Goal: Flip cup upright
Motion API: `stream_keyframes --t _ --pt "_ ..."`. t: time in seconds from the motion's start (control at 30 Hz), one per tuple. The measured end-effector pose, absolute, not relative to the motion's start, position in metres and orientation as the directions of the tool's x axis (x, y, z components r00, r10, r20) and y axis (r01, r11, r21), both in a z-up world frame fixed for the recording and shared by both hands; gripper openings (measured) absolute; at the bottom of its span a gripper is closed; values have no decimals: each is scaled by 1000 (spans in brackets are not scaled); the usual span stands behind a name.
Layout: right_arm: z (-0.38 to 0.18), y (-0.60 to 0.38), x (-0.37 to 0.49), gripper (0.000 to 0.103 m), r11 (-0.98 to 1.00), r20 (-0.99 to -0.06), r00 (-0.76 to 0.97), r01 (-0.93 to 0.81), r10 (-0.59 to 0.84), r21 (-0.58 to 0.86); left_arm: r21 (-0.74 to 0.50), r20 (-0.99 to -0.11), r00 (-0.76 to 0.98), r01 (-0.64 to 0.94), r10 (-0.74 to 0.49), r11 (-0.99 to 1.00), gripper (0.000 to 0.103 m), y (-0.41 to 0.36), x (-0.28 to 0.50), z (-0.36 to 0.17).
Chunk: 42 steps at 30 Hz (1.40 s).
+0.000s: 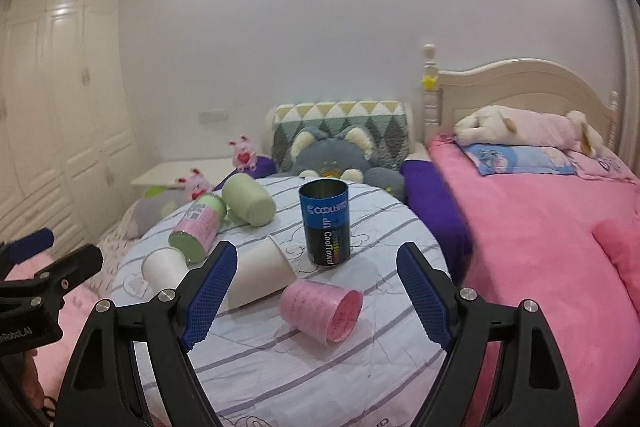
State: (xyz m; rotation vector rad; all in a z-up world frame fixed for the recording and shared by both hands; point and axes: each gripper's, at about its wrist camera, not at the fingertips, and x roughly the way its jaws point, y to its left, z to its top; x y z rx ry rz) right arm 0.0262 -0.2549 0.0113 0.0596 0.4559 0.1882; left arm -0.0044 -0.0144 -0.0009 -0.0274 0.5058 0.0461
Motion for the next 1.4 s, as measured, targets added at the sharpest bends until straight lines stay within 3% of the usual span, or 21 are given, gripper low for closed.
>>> stream_keyframes --t 0.57,1.4 --pt "13 -232 0 83 991 -361 925 -134 123 -7 -4 -430 901 -60 53 998 103 -6 -11 -1" --pt "9 -234 6 83 990 -388 911 -138 139 29 22 -445 892 -78 80 997 103 -5 -5 -3"
